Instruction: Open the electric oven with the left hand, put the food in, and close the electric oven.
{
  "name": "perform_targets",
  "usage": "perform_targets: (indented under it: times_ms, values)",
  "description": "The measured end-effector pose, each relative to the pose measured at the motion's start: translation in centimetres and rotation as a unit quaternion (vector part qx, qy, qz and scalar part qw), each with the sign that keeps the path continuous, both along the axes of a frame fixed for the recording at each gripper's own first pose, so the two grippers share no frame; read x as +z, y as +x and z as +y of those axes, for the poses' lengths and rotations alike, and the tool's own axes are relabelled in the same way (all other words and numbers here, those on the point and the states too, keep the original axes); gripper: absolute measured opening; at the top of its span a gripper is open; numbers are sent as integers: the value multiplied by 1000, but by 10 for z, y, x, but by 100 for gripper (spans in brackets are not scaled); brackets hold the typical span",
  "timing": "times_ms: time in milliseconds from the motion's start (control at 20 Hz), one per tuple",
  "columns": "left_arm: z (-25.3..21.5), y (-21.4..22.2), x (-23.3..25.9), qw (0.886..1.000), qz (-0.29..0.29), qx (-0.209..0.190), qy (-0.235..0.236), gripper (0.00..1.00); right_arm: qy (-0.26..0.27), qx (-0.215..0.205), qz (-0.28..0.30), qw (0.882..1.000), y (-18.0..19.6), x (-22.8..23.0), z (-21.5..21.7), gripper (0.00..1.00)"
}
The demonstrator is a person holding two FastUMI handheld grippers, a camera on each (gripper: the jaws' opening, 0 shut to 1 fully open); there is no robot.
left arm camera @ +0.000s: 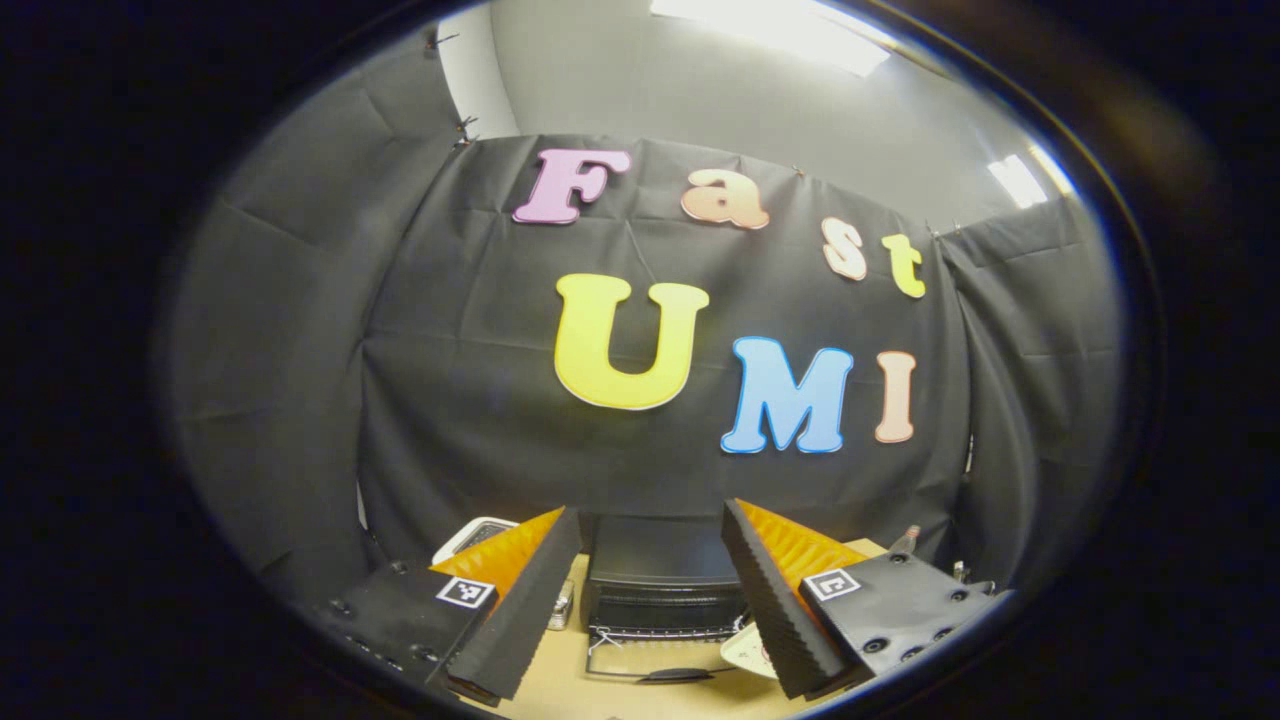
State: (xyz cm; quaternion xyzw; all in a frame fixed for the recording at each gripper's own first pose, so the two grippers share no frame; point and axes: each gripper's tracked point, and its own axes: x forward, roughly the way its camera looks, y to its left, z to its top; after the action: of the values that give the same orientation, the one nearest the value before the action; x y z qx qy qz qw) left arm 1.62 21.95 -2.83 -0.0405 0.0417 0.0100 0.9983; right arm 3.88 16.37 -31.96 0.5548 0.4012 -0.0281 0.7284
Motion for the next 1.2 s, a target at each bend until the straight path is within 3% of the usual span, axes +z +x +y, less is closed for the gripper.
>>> perform_targets:
  times_ms: [550, 950, 1050, 1200]
  values:
    - [71, -16, -5, 998, 11, 55, -1, 91, 11, -102, 26, 994, 71, -24, 68, 0]
    - [113, -23, -12, 995, 25, 96, 6, 91, 14, -184, 39, 982, 136, -43, 96, 0]
    - [122, -26, -16, 994, 30, 107, 4, 100, 17, -203, 46, 978, 154, -50, 105, 1]
    - [137, -31, -18, 992, 39, 122, 8, 97, 23, -220, 54, 974, 177, -59, 122, 0]
